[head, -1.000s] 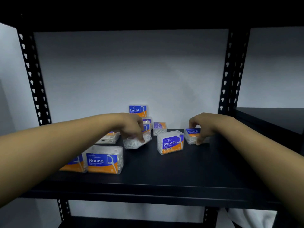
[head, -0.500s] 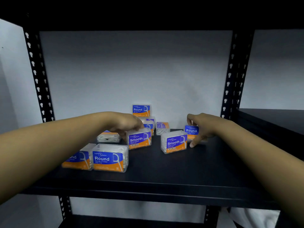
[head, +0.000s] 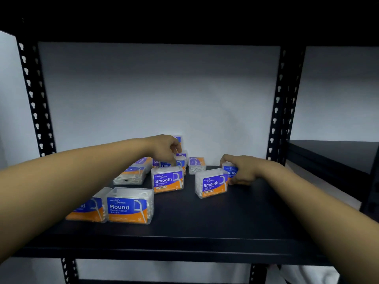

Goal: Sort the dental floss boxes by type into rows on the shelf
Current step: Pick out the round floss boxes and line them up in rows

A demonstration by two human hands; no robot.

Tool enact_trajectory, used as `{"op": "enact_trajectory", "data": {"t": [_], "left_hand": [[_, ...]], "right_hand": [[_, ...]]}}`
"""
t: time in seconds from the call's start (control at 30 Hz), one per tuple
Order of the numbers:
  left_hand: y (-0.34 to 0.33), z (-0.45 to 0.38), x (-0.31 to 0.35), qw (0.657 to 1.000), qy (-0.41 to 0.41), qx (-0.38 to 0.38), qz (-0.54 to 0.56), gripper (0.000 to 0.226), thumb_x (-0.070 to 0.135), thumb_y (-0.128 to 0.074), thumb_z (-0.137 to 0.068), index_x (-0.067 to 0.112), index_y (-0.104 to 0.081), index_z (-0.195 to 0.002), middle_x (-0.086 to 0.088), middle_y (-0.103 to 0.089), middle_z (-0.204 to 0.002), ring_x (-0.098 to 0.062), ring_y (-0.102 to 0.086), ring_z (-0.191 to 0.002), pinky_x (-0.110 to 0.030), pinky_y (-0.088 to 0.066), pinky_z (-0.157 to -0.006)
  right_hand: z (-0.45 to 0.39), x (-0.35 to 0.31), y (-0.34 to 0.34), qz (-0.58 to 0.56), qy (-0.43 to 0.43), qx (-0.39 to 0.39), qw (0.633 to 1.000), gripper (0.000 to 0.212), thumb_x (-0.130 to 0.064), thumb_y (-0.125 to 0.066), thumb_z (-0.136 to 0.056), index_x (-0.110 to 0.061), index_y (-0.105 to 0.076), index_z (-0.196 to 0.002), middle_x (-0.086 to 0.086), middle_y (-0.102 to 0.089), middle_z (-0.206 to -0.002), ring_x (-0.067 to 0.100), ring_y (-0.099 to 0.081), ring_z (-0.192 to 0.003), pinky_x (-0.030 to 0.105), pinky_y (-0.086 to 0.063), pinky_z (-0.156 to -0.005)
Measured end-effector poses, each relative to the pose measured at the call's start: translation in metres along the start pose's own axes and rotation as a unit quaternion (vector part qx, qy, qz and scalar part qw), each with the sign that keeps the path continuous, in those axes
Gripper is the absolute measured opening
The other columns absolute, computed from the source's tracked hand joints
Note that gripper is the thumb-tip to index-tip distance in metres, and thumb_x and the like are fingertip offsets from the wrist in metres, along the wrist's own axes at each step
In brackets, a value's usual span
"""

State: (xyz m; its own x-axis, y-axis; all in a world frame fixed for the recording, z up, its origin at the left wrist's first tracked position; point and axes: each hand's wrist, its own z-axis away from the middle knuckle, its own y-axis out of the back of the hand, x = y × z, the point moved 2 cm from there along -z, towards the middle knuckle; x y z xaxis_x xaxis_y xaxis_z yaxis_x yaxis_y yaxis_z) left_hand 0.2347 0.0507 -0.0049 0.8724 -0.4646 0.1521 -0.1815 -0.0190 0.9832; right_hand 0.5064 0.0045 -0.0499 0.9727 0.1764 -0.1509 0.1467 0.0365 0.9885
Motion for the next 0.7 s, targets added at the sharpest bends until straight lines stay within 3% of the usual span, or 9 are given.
{"op": "enact_trajectory", "data": {"t": [0.13, 0.27, 0.37, 0.43, 0.6, 0.7], "left_hand": [[-0.005, -0.018, 0.001, 0.999, 0.001, -0.023, -0.030, 0.059, 0.024, -0.082, -0.080, 0.018, -0.057, -0.133, -0.001, -0.063, -0.133, -0.019, -0.060, -0.119, -0.035, -0.050, -0.105], [-0.008, -0.028, 0.001, 0.998, 0.004, -0.035, -0.050, 0.059, 0.026, -0.081, -0.081, 0.017, -0.057, -0.133, -0.002, -0.063, -0.133, -0.021, -0.060, -0.119, -0.037, -0.050, -0.106], [-0.008, -0.033, 0.002, 0.998, 0.001, -0.034, -0.061, 0.058, 0.025, -0.083, -0.080, 0.015, -0.060, -0.132, -0.003, -0.065, -0.132, -0.020, -0.061, -0.118, -0.031, -0.051, -0.101], [-0.011, -0.035, 0.003, 0.996, -0.005, -0.042, -0.078, 0.058, 0.024, -0.082, -0.081, 0.013, -0.060, -0.133, -0.003, -0.064, -0.133, -0.021, -0.061, -0.119, -0.028, -0.049, -0.097], [-0.026, -0.045, 0.001, 0.984, -0.016, -0.052, -0.168, 0.058, 0.022, -0.073, -0.086, 0.016, -0.053, -0.141, -0.005, -0.059, -0.140, -0.025, -0.054, -0.128, -0.035, -0.047, -0.102], [-0.029, -0.050, 0.000, 0.975, -0.016, -0.056, -0.214, 0.050, 0.023, -0.069, -0.089, 0.021, -0.055, -0.137, -0.003, -0.059, -0.139, -0.028, -0.048, -0.132, -0.046, -0.036, -0.109]], "right_hand": [[-0.002, 0.000, -0.001, 0.010, -0.008, -0.007, 1.000, 0.047, -0.033, -0.078, -0.085, -0.037, -0.044, -0.118, 0.001, -0.064, -0.113, 0.016, -0.061, -0.088, 0.032, -0.052, -0.075], [-0.004, -0.004, 0.001, 0.025, -0.016, -0.016, 0.999, 0.048, -0.029, -0.078, -0.085, -0.037, -0.042, -0.117, 0.002, -0.064, -0.114, 0.022, -0.061, -0.097, 0.033, -0.050, -0.078], [-0.006, -0.006, 0.003, 0.017, -0.019, -0.027, 0.999, 0.045, -0.022, -0.076, -0.086, -0.032, -0.042, -0.114, -0.002, -0.061, -0.087, 0.016, -0.058, -0.069, 0.029, -0.048, -0.065], [-0.009, -0.006, 0.005, 0.008, -0.021, -0.033, 0.999, 0.044, -0.019, -0.076, -0.086, -0.031, -0.044, -0.114, -0.005, -0.058, -0.080, 0.013, -0.054, -0.062, 0.029, -0.047, -0.060], [-0.016, -0.005, 0.003, -0.002, -0.021, -0.035, 0.999, 0.043, -0.023, -0.080, -0.081, -0.033, -0.051, -0.112, -0.003, -0.061, -0.108, 0.023, -0.059, -0.100, 0.034, -0.049, -0.077], [-0.018, -0.003, 0.002, -0.014, -0.015, -0.030, 0.999, 0.041, -0.023, -0.081, -0.078, -0.034, -0.054, -0.107, -0.002, -0.063, -0.115, 0.026, -0.060, -0.108, 0.042, -0.055, -0.090]]}}
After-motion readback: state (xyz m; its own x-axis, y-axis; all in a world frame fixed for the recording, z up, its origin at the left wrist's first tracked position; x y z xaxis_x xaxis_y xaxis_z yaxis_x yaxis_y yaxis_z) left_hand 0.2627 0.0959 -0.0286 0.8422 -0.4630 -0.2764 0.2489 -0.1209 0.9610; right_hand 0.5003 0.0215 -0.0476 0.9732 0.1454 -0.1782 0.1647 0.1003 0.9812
